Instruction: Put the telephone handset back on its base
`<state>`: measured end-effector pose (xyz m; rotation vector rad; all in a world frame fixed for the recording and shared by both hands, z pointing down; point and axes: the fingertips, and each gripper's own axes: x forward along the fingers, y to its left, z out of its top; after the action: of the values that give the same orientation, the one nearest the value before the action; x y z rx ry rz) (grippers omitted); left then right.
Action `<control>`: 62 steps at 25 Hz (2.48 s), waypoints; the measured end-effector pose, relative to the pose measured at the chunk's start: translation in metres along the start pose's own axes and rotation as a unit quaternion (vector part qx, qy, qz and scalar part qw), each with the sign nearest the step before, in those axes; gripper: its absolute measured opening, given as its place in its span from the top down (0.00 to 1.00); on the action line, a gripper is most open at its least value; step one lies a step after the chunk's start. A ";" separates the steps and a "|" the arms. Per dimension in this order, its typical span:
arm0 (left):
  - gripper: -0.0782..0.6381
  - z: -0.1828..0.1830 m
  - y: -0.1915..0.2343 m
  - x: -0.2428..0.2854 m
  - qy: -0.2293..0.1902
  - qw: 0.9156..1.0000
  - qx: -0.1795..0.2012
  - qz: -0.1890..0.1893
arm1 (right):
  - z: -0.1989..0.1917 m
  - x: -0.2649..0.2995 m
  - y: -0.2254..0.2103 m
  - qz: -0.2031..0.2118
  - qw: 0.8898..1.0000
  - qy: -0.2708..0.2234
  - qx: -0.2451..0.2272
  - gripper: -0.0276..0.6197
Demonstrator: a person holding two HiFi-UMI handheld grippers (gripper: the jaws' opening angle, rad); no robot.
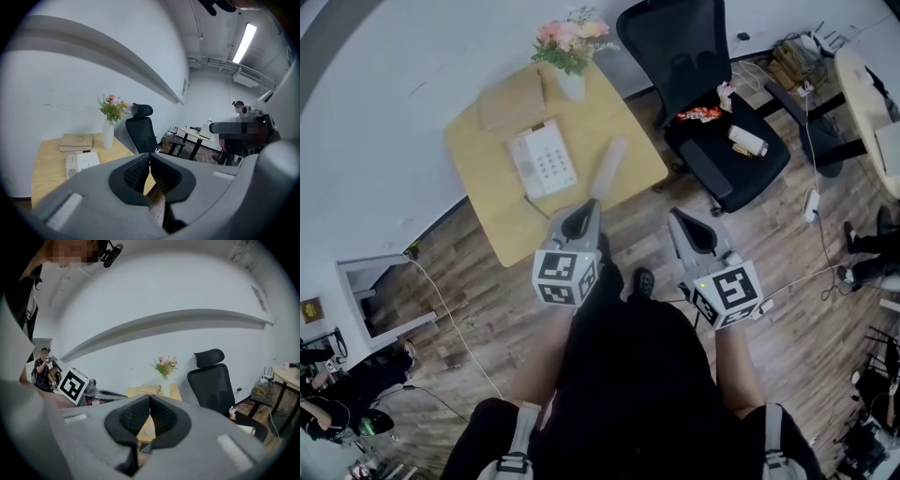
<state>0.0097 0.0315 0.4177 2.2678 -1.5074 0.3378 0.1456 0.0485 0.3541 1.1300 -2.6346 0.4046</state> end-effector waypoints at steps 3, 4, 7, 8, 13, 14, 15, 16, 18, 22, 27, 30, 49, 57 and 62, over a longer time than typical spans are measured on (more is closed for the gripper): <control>0.87 -0.004 0.008 0.014 0.014 1.000 0.000 -0.008 | -0.002 0.012 -0.005 -0.006 1.000 0.008 0.003 0.95; 0.87 -0.006 0.011 0.019 0.019 1.000 0.001 -0.011 | -0.002 0.017 -0.006 -0.008 1.000 0.010 0.004 0.95; 0.87 -0.007 0.020 0.033 0.029 0.999 0.004 -0.022 | -0.002 0.029 -0.011 -0.017 1.000 0.016 0.007 0.95; 0.87 -0.008 0.022 0.038 0.033 0.999 0.005 -0.026 | -0.001 0.033 -0.012 -0.021 1.000 0.017 0.008 0.95; 0.87 -0.010 0.038 0.059 0.048 0.998 0.010 -0.045 | 0.002 0.052 -0.018 -0.041 0.999 0.023 0.012 0.95; 0.87 -0.011 0.041 0.064 0.051 0.997 0.011 -0.049 | 0.002 0.055 -0.019 -0.045 0.999 0.025 0.014 0.95; 0.87 -0.012 0.043 0.068 0.055 0.997 0.014 -0.054 | 0.002 0.057 -0.020 -0.050 0.998 0.027 0.015 0.95; 0.87 -0.014 0.046 0.071 0.060 0.996 0.017 -0.059 | 0.002 0.060 -0.020 -0.055 0.998 0.029 0.017 0.95; 0.87 -0.018 0.049 0.078 0.068 0.995 0.023 -0.069 | 0.000 0.064 -0.021 -0.066 0.997 0.033 0.022 0.95; 0.87 -0.026 0.060 0.093 0.085 0.992 0.030 -0.086 | -0.005 0.076 -0.023 -0.082 0.995 0.043 0.032 0.95; 0.87 -0.039 0.073 0.109 0.105 0.989 0.033 -0.099 | -0.010 0.092 -0.022 -0.096 0.993 0.055 0.039 0.95; 0.87 -0.050 0.079 0.116 0.117 0.986 0.034 -0.111 | -0.012 0.099 -0.022 -0.108 0.991 0.060 0.043 0.95; 0.73 -0.104 0.094 0.155 0.184 0.973 0.041 -0.130 | -0.036 0.111 -0.017 -0.136 0.985 0.082 0.069 0.95; 0.66 -0.118 0.082 0.170 0.204 0.972 0.027 -0.111 | -0.042 0.110 -0.031 -0.115 0.986 0.095 0.068 0.95; 0.65 -0.132 0.082 0.188 0.219 0.971 0.023 -0.097 | -0.046 0.116 -0.046 -0.100 0.987 0.106 0.067 0.95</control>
<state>0.0100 -0.0919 0.6282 2.1648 -1.0564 0.7622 0.1068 -0.0437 0.4421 1.2999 -2.3147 0.6304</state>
